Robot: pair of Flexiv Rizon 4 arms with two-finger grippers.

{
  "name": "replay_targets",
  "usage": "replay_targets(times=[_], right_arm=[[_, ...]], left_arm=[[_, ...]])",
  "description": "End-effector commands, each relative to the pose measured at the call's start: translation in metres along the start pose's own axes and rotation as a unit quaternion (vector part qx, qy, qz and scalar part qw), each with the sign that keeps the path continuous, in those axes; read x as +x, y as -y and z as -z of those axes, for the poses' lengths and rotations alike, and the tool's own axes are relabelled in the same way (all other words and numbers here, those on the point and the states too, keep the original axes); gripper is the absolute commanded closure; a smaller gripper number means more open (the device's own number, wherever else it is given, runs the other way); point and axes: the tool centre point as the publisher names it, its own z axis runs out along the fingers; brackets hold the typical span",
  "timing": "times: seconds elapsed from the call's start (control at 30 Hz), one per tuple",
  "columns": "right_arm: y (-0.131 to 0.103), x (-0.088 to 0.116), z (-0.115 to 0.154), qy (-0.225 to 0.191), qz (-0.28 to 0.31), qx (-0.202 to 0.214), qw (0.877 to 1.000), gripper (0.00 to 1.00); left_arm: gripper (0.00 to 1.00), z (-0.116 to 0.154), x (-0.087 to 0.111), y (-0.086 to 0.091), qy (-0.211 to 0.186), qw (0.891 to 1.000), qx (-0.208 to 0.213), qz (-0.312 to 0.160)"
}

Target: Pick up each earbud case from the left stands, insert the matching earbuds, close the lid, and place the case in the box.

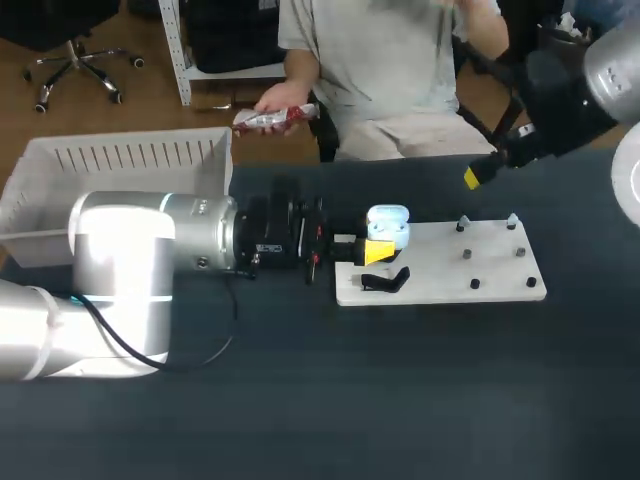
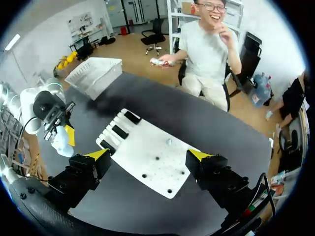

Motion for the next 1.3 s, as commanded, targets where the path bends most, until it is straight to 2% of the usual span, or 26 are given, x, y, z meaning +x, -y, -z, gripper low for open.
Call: replay_targets(times=[0.03, 0.17, 0.37, 0.4, 0.43, 0.47, 0.5, 0.6, 0.77, 0.8, 0.83, 0.87, 0.9, 1.3], right_arm=[[0.016, 0.001, -0.014, -0.122, -0.019, 0.111, 0.986, 0.00], [0.034, 0.017, -0.036, -0.183, -0.021, 0.129, 0.974, 0.00], [0.050, 0.029, -0.056, -0.221, -0.028, 0.137, 0.965, 0.00], [0.052, 0.031, -0.058, -0.230, -0.031, 0.140, 0.963, 0.05], [0.054, 0.033, -0.060, -0.233, -0.032, 0.140, 0.962, 0.15], [0.056, 0.034, -0.062, -0.235, -0.035, 0.140, 0.961, 0.15], [0.060, 0.036, -0.064, -0.239, -0.041, 0.141, 0.960, 0.02], [0.065, 0.042, -0.070, -0.248, -0.050, 0.141, 0.957, 0.00], [0.076, 0.051, -0.078, -0.256, -0.070, 0.149, 0.953, 0.24], [0.078, 0.053, -0.080, -0.257, -0.075, 0.148, 0.952, 0.27], [0.079, 0.054, -0.082, -0.258, -0.076, 0.148, 0.952, 0.34], [0.080, 0.055, -0.083, -0.259, -0.077, 0.149, 0.951, 0.48], [0.081, 0.056, -0.085, -0.259, -0.078, 0.151, 0.951, 0.52], [0.089, 0.060, -0.100, -0.253, -0.084, 0.158, 0.951, 0.53]], left_arm=[[1.00, -0.001, 0.000, 0.001, 0.000, 1.000, -0.003, -0.001], [1.00, -0.001, 0.000, 0.001, 0.000, 1.000, -0.003, -0.001], [1.00, -0.001, 0.000, 0.001, 0.000, 1.000, -0.003, -0.001], [1.00, -0.001, 0.000, 0.001, 0.000, 1.000, -0.003, -0.001], [1.00, -0.001, 0.000, 0.001, 0.000, 1.000, -0.003, -0.001], [1.00, -0.001, 0.000, 0.001, 0.000, 1.000, -0.003, -0.001], [1.00, -0.001, 0.000, 0.001, 0.000, 1.000, -0.003, -0.001], [1.00, -0.001, 0.000, 0.001, 0.000, 1.000, -0.003, -0.001], [1.00, -0.001, 0.000, 0.001, 0.000, 1.000, -0.003, -0.001], [1.00, -0.001, 0.000, 0.001, 0.000, 1.000, -0.003, -0.001], [1.00, -0.001, 0.000, 0.001, 0.000, 1.000, -0.003, -0.001], [1.00, -0.001, 0.000, 0.001, 0.000, 1.000, -0.003, -0.001], [1.00, -0.001, 0.000, 0.001, 0.000, 1.000, -0.003, -0.001], [1.00, -0.001, 0.000, 0.001, 0.000, 1.000, -0.003, -0.001]])
